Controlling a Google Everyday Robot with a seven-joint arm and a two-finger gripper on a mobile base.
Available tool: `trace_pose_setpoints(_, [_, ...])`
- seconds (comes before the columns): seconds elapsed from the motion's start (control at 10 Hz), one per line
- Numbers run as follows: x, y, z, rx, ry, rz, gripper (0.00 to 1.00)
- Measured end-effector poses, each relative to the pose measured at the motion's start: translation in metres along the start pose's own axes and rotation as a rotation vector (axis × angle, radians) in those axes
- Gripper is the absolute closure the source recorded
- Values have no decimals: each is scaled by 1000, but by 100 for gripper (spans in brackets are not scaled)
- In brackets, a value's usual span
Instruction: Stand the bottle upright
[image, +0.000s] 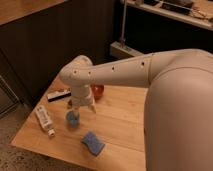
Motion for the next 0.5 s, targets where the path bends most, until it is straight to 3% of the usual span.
trace_pose_setpoints(0.2, [-3,12,1,10,-7,-31,35])
trace_pose_setpoints(0.5, [-4,45,5,31,-33,-145,35])
